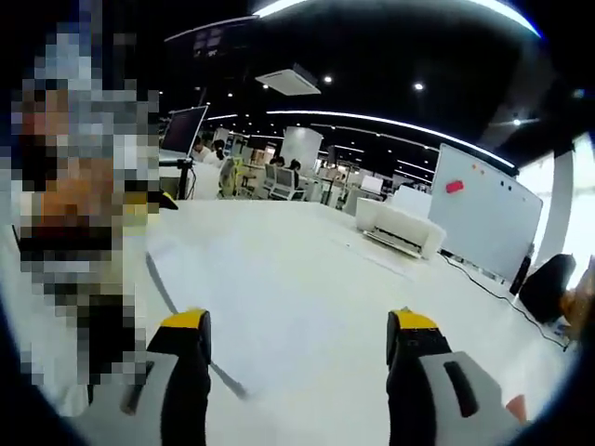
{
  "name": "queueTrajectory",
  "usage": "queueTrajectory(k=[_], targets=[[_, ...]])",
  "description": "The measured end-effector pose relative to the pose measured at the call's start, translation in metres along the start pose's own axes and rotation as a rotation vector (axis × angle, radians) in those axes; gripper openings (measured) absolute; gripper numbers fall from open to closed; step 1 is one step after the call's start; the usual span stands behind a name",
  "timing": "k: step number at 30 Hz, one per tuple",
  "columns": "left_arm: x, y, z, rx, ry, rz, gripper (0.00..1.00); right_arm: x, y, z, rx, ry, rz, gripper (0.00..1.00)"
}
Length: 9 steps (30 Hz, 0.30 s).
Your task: Organize the stack of printing papers by aligning and flattening the scattered papers on the table
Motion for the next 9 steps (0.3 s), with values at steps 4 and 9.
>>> queueTrajectory(k=[4, 9], targets=[[0.0035, -0.0010, -0.0026, 0.022, 0.014, 0.010, 0.82, 0.0002, -0.0015, 0.0032, 0.002, 0.003, -0.006, 0.72], [0.0046, -0.0020, 0.0002, 0.011, 0.014, 0.001, 0.82, 0.0032, 0.0001, 0.0086, -0.006, -0.004, -0.010, 0.72]])
Point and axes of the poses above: the point that each gripper's makers call its tool centre point, and the gripper's own axes: y roughly backward along the fingers, x roughly to its right, z roughly out of its underside, the point moved 1 cm from there along y, roughly backward along the fingers, and after that the axes turned 10 degrees about y, right-handed, at the moved point
